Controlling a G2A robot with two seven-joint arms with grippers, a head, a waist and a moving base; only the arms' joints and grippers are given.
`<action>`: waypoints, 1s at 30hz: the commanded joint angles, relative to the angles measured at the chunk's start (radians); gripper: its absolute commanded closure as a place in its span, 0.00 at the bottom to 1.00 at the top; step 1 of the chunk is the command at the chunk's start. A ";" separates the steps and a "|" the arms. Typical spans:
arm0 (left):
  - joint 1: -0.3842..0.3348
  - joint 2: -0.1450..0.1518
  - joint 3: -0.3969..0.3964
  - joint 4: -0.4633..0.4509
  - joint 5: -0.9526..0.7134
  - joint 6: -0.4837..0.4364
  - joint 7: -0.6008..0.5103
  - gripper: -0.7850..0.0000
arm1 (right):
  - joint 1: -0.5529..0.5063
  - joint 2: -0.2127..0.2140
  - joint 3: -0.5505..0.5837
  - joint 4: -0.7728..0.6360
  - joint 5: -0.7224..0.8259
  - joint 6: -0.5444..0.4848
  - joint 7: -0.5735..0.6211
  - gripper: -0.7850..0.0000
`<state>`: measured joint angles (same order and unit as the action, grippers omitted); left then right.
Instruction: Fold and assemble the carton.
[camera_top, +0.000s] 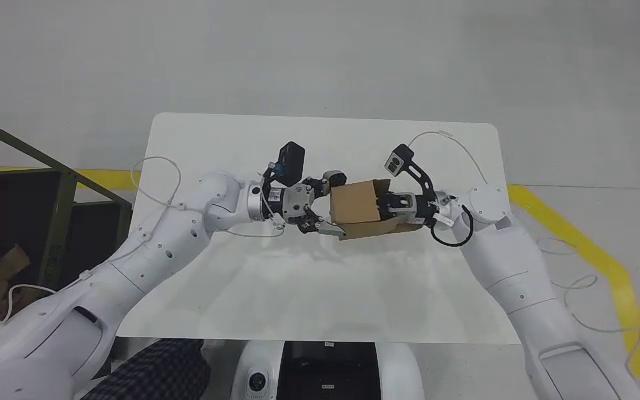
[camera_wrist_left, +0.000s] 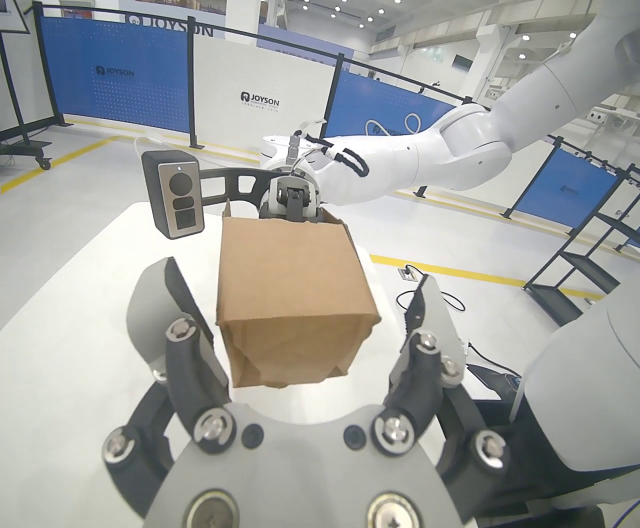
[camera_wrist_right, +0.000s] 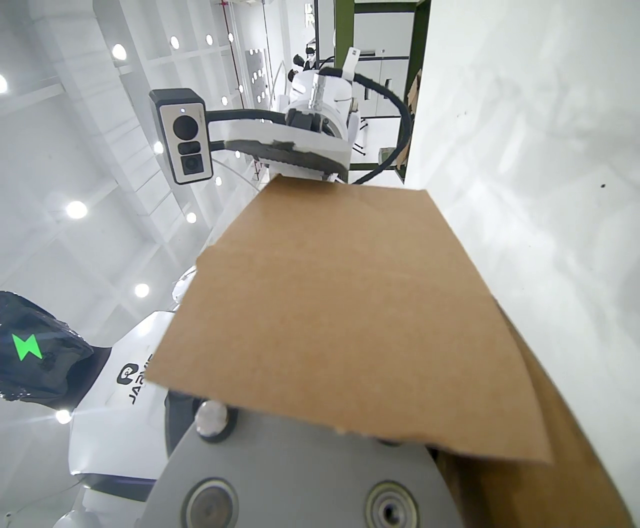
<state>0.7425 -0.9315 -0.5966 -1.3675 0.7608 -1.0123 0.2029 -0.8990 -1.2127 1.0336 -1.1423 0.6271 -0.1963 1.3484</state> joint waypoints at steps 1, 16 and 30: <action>-0.004 0.000 -0.002 0.001 0.007 0.000 0.001 0.22 | -0.002 0.000 0.002 -0.001 0.004 0.000 0.002 1.00; 0.033 0.016 -0.054 -0.005 0.056 0.000 0.038 0.00 | -0.005 0.001 0.009 -0.003 0.023 0.000 0.004 1.00; 0.010 0.001 -0.028 0.002 0.061 0.000 0.018 0.00 | 0.000 -0.001 -0.006 -0.014 0.006 0.014 0.008 1.00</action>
<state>0.7548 -0.9295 -0.6279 -1.3685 0.8227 -1.0123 0.2220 -0.9001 -1.2137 1.0289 -1.1566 0.6347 -0.1833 1.3558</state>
